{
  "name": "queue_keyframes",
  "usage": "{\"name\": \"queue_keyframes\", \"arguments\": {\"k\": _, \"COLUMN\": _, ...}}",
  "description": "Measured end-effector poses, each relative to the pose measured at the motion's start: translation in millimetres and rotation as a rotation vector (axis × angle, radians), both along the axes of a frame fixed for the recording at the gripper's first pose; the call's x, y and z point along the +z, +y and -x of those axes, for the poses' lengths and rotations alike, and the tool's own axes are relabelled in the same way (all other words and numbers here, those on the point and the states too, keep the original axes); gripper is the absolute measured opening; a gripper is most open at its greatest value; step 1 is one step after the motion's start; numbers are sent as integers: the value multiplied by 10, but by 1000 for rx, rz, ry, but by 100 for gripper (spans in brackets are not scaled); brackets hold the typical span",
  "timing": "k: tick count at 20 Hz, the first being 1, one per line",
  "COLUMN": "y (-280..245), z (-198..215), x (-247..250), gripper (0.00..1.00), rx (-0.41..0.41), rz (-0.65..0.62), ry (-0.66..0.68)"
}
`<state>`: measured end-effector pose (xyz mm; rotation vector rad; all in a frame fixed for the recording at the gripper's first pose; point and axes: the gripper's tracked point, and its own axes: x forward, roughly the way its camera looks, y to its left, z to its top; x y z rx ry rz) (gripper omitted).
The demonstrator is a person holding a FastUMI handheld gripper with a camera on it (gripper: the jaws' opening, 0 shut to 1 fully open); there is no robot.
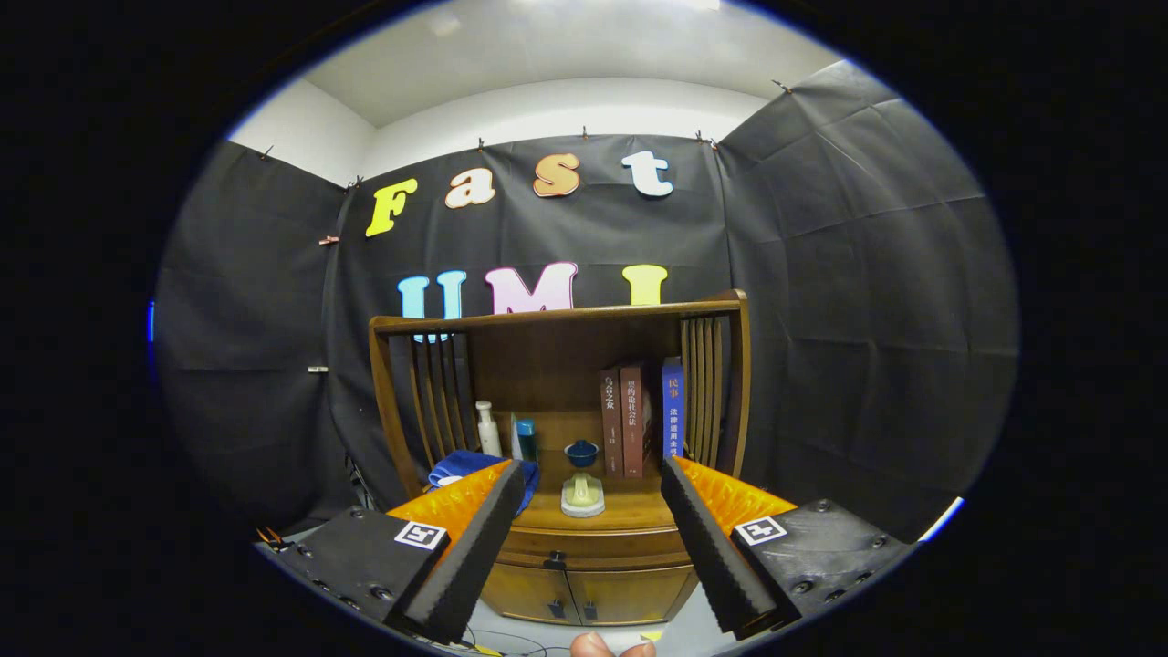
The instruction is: Pull open the drawer, take out the items inside it, and place them on the countertop above the cabinet.
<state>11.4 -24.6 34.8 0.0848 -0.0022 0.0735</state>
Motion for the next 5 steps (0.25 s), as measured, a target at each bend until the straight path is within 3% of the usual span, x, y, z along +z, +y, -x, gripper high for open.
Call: {"name": "queue_keyframes", "arguments": {"k": 5, "y": 32, "z": -5, "x": 7, "gripper": 99, "rx": 3, "rz": 3, "ry": 4}}
